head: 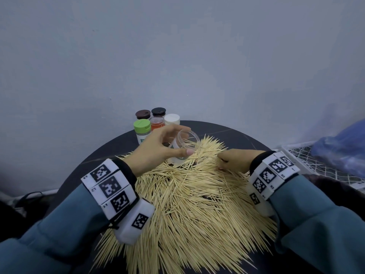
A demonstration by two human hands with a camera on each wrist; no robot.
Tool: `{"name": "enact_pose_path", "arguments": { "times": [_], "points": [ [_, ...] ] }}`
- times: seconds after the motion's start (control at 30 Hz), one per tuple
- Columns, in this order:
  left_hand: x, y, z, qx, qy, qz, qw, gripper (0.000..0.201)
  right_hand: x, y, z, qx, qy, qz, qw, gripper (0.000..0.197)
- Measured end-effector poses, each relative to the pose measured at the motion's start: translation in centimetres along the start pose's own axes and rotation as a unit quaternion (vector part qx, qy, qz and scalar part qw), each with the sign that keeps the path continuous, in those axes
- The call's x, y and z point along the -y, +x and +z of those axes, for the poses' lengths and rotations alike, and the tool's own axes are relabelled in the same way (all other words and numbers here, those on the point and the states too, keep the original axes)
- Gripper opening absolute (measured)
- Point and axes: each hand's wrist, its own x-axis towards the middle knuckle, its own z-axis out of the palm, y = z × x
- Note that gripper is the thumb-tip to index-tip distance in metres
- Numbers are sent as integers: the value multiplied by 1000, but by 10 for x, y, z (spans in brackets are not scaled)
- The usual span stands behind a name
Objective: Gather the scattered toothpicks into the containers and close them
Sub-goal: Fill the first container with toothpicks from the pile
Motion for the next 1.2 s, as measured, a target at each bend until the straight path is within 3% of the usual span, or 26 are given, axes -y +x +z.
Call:
{"name": "enact_pose_path", "arguments": {
  "times": [0.1,0.2,0.4,0.5,0.67,0.73,0.83,0.9,1.0,1.2],
  "points": [
    [-2,-1,-3,-11,-14,-5,1000,61,1,-1,-2,14,72,-12,997,33],
    [-2,-3,-6,-21,-24,-12,999,60,3,-1,-1,-10,174,-15,985,30],
    [0,-5,-8,-27,-38,-26,999,59,15,5,-5,-46,425,-62,902,25],
    [0,-6,-9,-25,-37,-29,999,60,25,10,-7,-79,554,-96,823,25],
    [2,-10,-9,-17,-34,-43,998,61,40,8,-16,-143,747,-150,632,27],
    [4,-11,-7,-6,-13,-46,999,57,45,1,-23,-173,777,-175,580,26],
    [7,-13,-4,6,6,-53,999,51,50,-12,-34,-207,796,-202,531,25],
    [8,-14,-3,16,14,-56,998,51,53,-20,-40,-215,804,-219,509,25],
    [6,-14,-1,32,19,-54,998,51,60,-22,-39,-215,806,-229,502,25],
    [4,-14,6,45,-25,-60,997,58,73,-15,-17,-201,785,-219,544,23]
  ]
}}
